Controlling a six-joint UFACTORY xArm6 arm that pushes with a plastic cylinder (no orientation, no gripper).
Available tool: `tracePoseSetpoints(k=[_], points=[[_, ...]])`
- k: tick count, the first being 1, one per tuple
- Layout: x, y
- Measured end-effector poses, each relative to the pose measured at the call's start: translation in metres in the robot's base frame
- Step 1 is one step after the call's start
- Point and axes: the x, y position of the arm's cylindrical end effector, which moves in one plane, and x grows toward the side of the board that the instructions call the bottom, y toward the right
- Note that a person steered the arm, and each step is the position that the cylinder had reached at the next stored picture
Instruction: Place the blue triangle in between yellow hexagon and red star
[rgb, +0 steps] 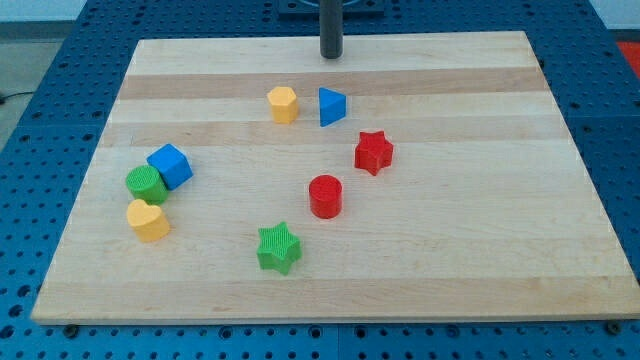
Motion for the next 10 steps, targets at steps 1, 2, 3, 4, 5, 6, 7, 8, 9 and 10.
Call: tracePoseSetpoints(k=[1, 2, 3, 4, 5, 6, 7, 8, 9, 10], points=[[0.005, 0.001], [0.023, 0.02], [0.033, 0.03], [0.053, 0.027], [0.078, 0.015], [0.094, -0.013], [0.111, -0.013], [0.116, -0.005], [0.116, -0.011], [0.116, -0.011]])
